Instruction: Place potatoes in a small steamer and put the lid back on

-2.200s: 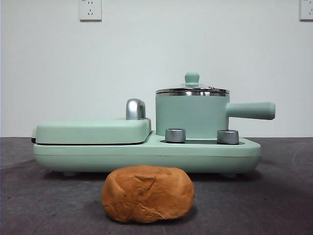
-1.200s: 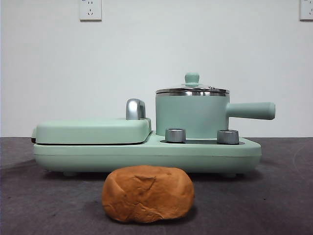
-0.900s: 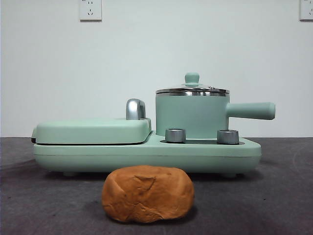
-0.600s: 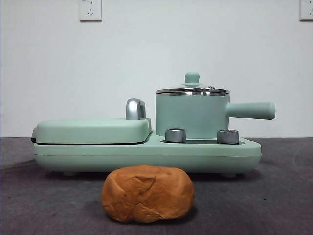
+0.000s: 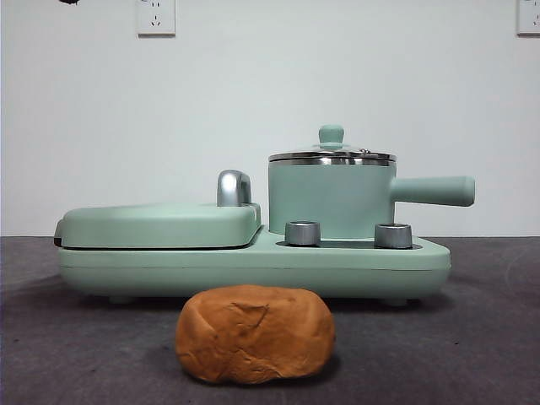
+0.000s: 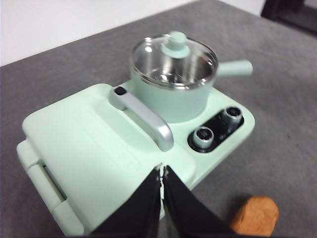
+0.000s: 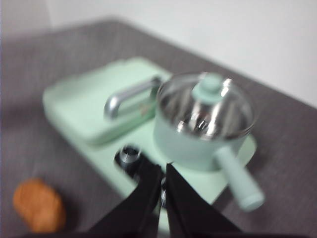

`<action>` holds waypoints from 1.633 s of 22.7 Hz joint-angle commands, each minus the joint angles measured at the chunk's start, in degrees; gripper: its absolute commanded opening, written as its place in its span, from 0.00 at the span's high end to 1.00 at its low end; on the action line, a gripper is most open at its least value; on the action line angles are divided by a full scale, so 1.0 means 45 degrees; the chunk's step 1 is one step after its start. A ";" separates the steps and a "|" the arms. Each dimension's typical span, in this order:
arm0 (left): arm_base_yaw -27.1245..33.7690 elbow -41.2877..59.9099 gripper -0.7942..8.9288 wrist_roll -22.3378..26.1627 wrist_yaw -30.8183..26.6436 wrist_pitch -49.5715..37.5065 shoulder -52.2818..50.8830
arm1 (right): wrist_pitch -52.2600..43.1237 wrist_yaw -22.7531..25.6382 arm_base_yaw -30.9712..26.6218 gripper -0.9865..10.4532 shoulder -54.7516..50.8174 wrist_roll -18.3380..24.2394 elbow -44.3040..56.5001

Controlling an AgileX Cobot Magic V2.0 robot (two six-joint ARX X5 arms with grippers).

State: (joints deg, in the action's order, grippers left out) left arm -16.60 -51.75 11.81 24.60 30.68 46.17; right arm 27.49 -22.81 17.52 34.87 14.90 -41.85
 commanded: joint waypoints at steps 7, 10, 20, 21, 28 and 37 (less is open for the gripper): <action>-0.0335 -0.0296 0.68 0.0874 0.0117 -0.0019 0.0078 | 0.1341 0.0763 0.1336 0.66 0.0471 0.1812 -0.0219; -0.0379 -0.0296 0.69 0.0831 0.0121 -0.0029 0.0078 | 0.1282 0.0753 0.1350 0.66 0.0461 0.1292 -0.0219; -0.1141 -0.0296 0.69 0.0797 0.0121 -0.0248 0.0520 | 0.1243 0.0753 0.1350 0.66 0.0466 -0.0661 -0.0219; -0.1219 -0.0296 0.69 0.0767 0.0121 -0.0427 0.0748 | 0.1239 0.0753 0.1350 0.66 0.0466 -0.0777 -0.0219; -0.1991 -0.0296 0.69 -0.0612 0.0117 -0.3439 0.2890 | 0.1234 0.0753 0.1350 0.66 0.0466 -0.1234 -0.0219; -0.3332 -0.0423 0.69 -0.1559 -0.1049 -0.9170 0.6407 | 0.1107 0.0845 0.1350 0.66 0.0466 -0.1413 -0.0219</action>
State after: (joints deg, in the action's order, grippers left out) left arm -30.96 -52.14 5.72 20.84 -8.10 73.56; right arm 33.12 -19.22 23.24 36.77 9.74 -41.85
